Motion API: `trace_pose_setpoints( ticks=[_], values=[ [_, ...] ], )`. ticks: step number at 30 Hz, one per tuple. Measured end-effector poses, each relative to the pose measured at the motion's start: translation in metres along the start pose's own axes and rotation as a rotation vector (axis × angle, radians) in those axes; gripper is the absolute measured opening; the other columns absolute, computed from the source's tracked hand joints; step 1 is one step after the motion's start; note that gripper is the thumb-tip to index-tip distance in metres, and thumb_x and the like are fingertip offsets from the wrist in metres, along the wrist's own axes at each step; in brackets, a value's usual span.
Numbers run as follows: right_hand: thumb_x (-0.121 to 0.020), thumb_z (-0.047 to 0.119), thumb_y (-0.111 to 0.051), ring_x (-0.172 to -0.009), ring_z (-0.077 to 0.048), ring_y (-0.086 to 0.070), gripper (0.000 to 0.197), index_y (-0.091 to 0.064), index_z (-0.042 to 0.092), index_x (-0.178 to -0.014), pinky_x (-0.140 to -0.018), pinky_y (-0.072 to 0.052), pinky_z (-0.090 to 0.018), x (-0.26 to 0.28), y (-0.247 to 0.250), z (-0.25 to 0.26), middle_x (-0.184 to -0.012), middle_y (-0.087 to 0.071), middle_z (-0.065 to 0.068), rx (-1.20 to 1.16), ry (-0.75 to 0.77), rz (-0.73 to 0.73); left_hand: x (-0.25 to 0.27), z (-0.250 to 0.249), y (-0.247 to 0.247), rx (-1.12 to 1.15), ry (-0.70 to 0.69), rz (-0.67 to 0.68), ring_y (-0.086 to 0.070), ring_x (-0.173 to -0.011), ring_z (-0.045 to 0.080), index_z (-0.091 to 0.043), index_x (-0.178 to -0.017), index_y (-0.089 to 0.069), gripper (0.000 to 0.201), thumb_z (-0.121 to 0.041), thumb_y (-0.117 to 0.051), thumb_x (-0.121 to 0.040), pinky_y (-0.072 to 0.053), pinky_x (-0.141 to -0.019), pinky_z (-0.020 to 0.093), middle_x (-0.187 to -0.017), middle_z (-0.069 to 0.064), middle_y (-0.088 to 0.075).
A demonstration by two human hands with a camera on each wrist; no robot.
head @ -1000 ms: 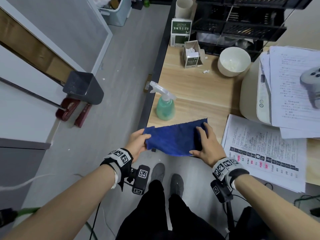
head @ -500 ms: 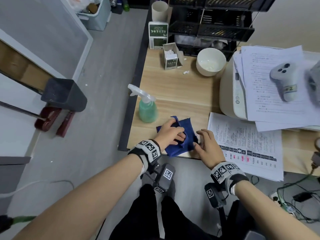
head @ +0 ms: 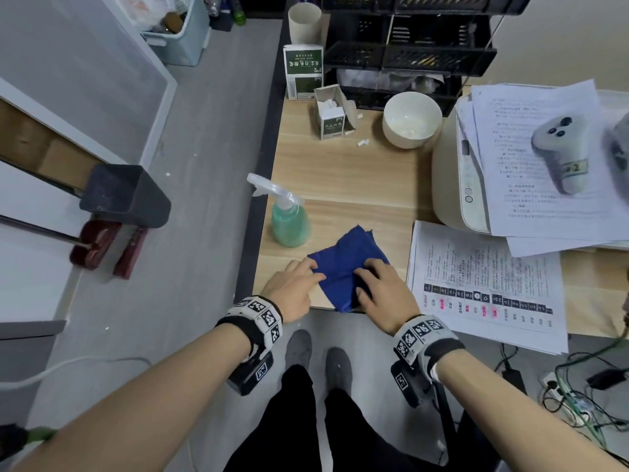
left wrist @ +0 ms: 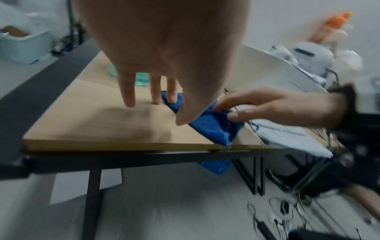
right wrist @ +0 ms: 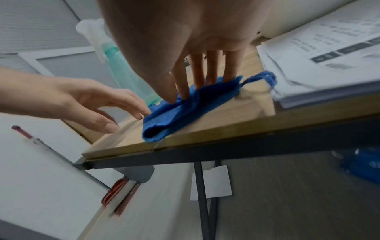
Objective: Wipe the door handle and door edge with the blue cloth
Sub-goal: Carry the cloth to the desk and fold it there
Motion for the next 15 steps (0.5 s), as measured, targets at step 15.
trace_pose_setpoints(
  ticks=[15],
  values=[
    [-0.080,0.019,-0.074,-0.089,-0.027,-0.061,0.023,-0.066,0.015,-0.101,-0.075,-0.049,-0.036,0.007,0.005,0.003,-0.108,-0.062,-0.001,0.149,0.169,-0.071,-0.002,-0.012,0.007,-0.176,-0.050,-0.092,-0.044,-0.114,0.023,-0.015,-0.129,-0.050,0.046,-0.013,-0.060,-0.085,-0.050,-0.078,0.033,-0.126,0.003,-0.045]
  ],
)
Point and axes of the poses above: each hand's wrist, its own x-axis away from the middle knuckle, its own y-axis out of the back of the hand, z = x × y, the point moved 8 cm from there along -x, towards the middle knuckle
